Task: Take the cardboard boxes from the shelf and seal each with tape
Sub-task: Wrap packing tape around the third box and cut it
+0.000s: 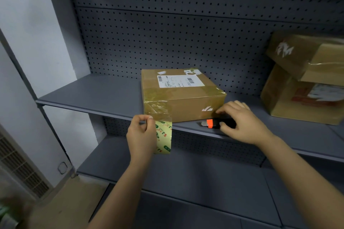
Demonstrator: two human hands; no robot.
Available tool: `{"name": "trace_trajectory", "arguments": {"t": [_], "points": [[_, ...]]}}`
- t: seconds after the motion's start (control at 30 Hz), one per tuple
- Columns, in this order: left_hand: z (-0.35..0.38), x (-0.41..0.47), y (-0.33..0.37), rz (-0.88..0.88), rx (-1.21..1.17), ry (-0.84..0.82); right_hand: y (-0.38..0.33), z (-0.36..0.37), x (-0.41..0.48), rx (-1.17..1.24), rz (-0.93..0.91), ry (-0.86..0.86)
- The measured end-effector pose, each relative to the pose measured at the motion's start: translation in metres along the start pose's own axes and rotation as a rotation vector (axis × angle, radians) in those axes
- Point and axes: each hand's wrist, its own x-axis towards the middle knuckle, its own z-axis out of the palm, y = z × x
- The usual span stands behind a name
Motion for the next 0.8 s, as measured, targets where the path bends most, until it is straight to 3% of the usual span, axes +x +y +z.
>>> {"name": "trace_trajectory", "arguments": {"t": [0.17, 0.37, 0.6, 0.8], "points": [[0.001, 0.001, 0.000, -0.013, 0.004, 0.001, -0.058, 0.012, 0.032, 0.111, -0.198, 0.302], [-0.004, 0.001, 0.004, -0.007, 0.005, -0.006, -0.115, 0.044, 0.077, 0.251, -0.306, 0.301], [-0.010, 0.010, -0.003, -0.020, 0.051, -0.014, -0.118, 0.062, 0.100, 0.433, -0.286, 0.357], [-0.017, -0.004, -0.047, -0.140, 0.170, -0.046, -0.123, 0.067, 0.104, 0.470, -0.282, 0.410]]}}
